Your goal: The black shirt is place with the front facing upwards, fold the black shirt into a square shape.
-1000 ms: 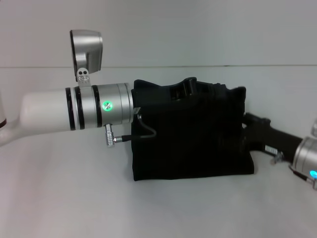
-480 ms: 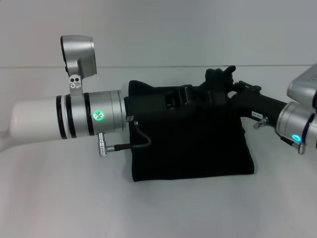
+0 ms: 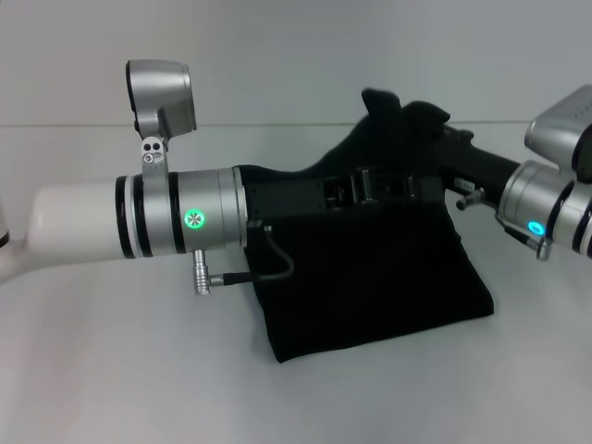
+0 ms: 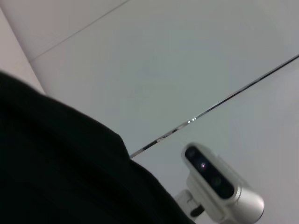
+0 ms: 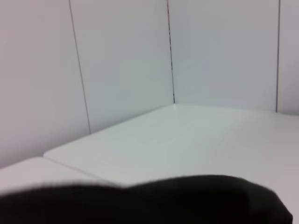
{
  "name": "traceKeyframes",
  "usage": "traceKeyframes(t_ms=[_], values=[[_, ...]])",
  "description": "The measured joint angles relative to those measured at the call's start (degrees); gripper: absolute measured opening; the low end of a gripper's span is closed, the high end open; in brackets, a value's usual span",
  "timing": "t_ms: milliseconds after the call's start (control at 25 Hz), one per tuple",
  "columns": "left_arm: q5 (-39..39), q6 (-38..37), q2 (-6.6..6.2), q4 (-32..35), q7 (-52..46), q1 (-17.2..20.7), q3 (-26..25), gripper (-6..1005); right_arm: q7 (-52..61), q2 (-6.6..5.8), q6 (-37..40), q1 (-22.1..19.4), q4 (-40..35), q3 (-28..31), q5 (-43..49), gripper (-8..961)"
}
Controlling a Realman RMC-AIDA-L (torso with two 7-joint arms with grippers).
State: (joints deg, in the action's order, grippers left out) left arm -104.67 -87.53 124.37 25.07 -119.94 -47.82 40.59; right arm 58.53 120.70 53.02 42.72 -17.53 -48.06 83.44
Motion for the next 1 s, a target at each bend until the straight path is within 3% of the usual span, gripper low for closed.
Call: traceKeyframes(t_ms=[280, 680, 1000], values=[[0.07, 4.14, 0.23, -5.26, 4.00, -1.77, -0.03, 53, -0.49, -0.17, -2.44, 1.34, 0.10, 0.06, -2.25, 838], [0.10, 18.49, 0.35, -16.82, 12.35, -6.36, -0.56, 55, -0.66, -0.10, -9.85, 1.47, 2.08, -0.01, -2.26, 838], [2.50, 23.72, 0.34, -18.59, 12.75, -6.67, -0.61, 57, -0.70, -0.13, -14.24, 1.24, 2.88, -0.01, -2.19, 838]])
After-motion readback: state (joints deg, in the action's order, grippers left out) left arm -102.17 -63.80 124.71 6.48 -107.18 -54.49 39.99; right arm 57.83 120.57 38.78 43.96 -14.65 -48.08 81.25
